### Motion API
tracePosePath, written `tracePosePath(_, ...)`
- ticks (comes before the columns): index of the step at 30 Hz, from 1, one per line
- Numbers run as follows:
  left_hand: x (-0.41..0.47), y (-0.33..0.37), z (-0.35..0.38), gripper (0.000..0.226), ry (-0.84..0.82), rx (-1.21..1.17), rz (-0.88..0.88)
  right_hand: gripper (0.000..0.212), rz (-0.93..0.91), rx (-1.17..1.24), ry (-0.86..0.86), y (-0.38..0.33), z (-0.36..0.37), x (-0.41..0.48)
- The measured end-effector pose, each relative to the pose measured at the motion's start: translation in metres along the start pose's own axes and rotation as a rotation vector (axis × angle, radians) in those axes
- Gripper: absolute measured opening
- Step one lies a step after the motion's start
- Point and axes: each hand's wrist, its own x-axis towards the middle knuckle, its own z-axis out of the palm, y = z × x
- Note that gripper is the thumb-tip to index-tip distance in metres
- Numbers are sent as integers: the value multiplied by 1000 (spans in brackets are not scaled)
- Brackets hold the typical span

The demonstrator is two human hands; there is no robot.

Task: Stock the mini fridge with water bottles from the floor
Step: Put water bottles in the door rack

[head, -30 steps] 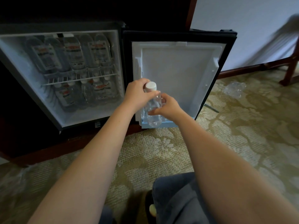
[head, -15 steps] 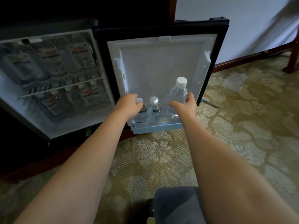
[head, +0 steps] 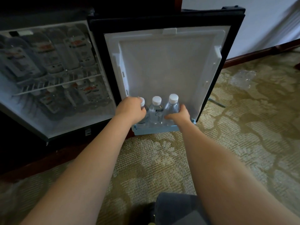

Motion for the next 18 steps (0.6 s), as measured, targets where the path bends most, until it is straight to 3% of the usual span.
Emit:
tracePosePath(8, -6, 0, -2, 37, 1, -32, 16, 83, 92, -52, -113, -5, 4, -1)
tracePosePath(15, -5, 6, -3, 25, -4, -24, 19, 89, 122, -164, -129, -13, -5, -9)
tracePosePath(18, -10, 4, -6, 25, 12, -41, 28, 72, 183, -407, -118, -20, -6, -25)
